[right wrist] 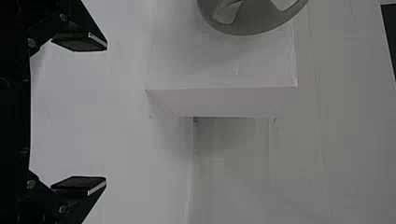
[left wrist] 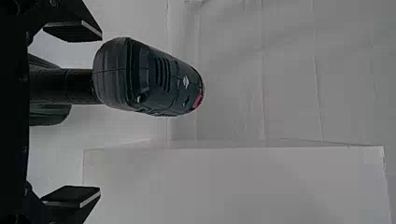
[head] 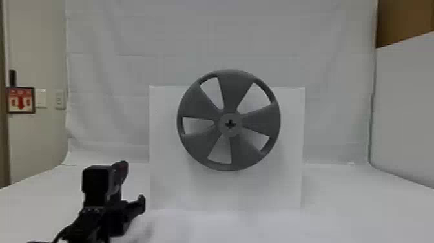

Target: Grasp the drill and bring into the middle of wheel

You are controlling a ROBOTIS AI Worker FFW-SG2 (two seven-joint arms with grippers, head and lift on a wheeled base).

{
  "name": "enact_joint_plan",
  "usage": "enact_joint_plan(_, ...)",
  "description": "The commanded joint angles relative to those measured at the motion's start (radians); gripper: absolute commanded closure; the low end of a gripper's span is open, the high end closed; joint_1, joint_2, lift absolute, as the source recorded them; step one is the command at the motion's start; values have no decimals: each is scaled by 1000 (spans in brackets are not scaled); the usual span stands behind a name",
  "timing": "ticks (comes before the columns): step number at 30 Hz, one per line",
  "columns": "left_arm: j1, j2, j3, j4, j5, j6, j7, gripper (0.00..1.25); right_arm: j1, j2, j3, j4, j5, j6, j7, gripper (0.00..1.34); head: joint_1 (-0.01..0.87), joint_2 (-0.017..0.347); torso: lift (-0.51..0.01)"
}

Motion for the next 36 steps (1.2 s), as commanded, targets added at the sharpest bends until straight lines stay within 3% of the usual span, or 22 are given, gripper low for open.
enact_joint_plan(1, -4, 0, -1, 10, 0, -5, 3, 121, 0, 0, 5, 0, 0, 0, 8, 266, 54, 31, -403)
enact_joint_plan(36, -33, 0, 5, 84, -14, -28, 28, 162, -3, 2, 22, 2, 3, 0, 8, 266, 54, 31, -403)
